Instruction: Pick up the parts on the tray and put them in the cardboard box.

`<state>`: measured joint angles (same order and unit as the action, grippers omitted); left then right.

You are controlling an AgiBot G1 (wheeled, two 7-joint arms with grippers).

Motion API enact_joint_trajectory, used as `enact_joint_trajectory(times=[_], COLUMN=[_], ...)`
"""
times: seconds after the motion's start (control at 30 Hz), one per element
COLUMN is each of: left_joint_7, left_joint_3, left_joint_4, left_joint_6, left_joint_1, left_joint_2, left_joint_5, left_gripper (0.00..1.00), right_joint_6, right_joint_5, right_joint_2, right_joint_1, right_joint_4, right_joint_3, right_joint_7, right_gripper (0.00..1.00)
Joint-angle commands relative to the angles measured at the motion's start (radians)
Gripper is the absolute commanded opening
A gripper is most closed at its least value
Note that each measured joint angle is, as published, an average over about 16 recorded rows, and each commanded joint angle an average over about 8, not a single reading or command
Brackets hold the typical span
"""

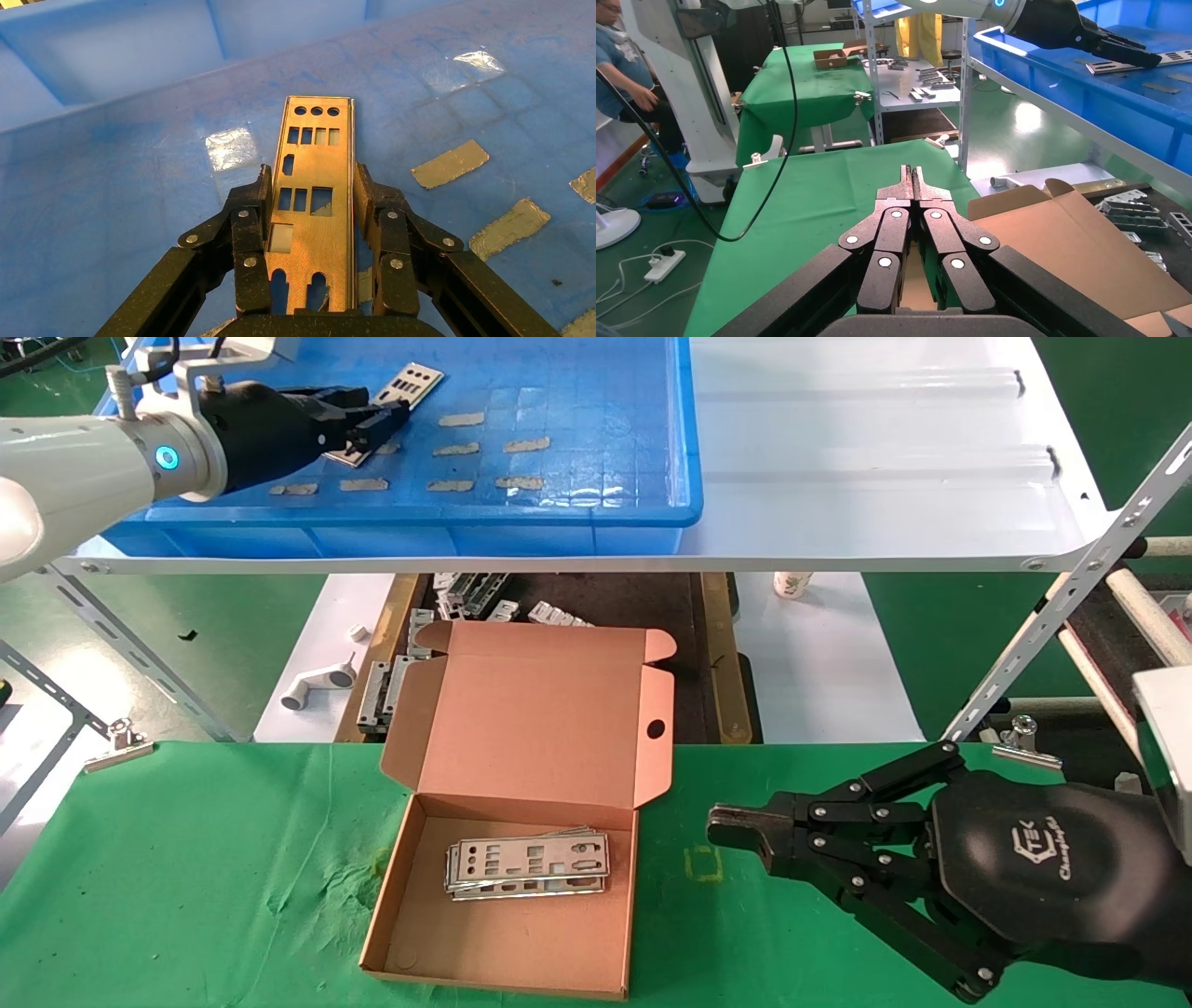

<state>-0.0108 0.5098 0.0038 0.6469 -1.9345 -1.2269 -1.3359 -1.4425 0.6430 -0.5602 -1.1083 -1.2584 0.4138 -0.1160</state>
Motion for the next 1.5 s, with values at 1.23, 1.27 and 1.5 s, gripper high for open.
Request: enact_joint_trajectory(times=[1.23,1.27,1.5], left_joint_7=[0.253,0.263,0.293], left_joint_3=[-0.023,-0.017,0.084], left_joint_4=[-0.199,-0.219,-0.494], left_joint_6=[0.916,0.936,0.962], left_joint_1=[-0.052,-0.042,0.092], left_joint_2=[0.258,0.267,0.353], left_joint_5=[0.090,0.095,0.183], left_gripper=[0.00,0.00,0.00], right_joint_6=[0.000,0.000,0.000], right_joint_5=[0.000,0.000,0.000], right_joint_2=[0.000,0.000,0.000], right_joint_1=[0.000,0.000,0.000], right_joint_4=[0.000,0.000,0.000], right_joint_3=[0.000,0.000,0.000], right_joint_7=[0.000,0.000,0.000], right_gripper=[0.00,0.00,0.00])
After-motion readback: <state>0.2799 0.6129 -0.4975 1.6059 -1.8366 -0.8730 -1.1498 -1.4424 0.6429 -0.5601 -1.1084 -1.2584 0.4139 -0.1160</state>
